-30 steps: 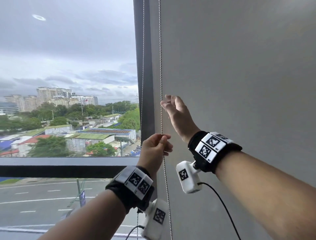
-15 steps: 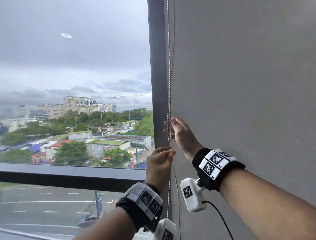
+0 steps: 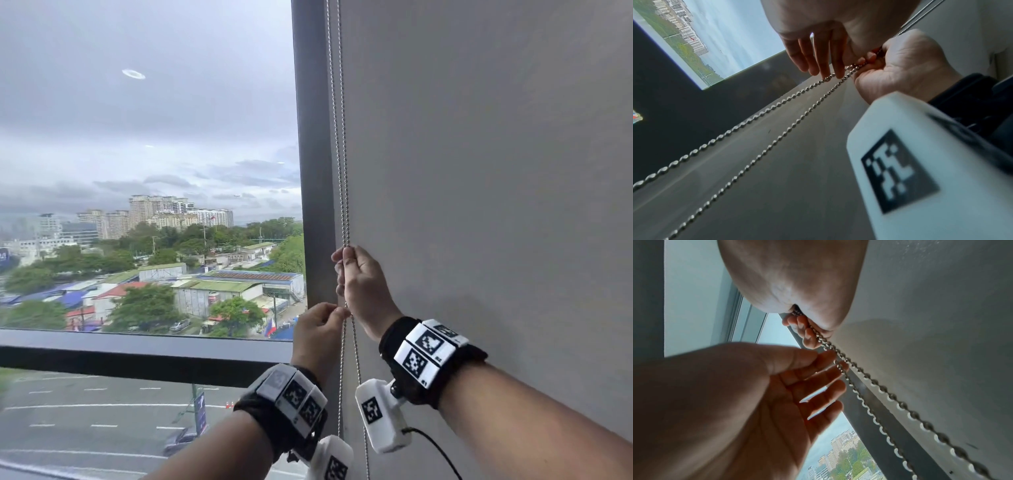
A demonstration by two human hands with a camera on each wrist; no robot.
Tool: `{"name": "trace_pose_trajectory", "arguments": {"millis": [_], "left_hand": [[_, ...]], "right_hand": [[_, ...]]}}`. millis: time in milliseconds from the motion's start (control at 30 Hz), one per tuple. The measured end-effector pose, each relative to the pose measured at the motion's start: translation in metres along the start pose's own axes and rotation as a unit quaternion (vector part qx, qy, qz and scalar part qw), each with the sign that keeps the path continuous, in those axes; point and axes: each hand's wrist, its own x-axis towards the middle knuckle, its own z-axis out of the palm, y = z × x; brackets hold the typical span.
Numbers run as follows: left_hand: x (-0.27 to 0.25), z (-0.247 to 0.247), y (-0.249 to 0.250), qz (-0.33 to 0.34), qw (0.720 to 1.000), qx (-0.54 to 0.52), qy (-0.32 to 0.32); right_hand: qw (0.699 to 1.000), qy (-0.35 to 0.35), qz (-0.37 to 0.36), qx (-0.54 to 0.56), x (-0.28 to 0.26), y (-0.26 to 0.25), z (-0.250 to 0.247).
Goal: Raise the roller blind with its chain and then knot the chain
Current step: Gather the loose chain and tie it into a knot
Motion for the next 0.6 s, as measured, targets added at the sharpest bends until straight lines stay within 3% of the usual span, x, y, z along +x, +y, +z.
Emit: {"name": "trace_pose_trajectory", "arguments": {"millis": [233, 467, 600], "left_hand": [[0.001, 0.002, 0.036, 0.030, 0.988, -0.148, -0.017], [-0.002, 0.012, 0.065, 0.035, 0.980, -0.185, -0.062], [-0.005, 0.014, 0.076, 0.036, 0.983, -0.173, -0.055]], "right_hand": [[0.999, 0.008, -0.020, -0.025, -0.018, -0.002, -0.011], [0.998, -0.030, -0.036, -0.042, -0.047, 0.001, -0.028], [0.997, -0.059, 0.049, -0.031, -0.073, 0.000, -0.037]]}}
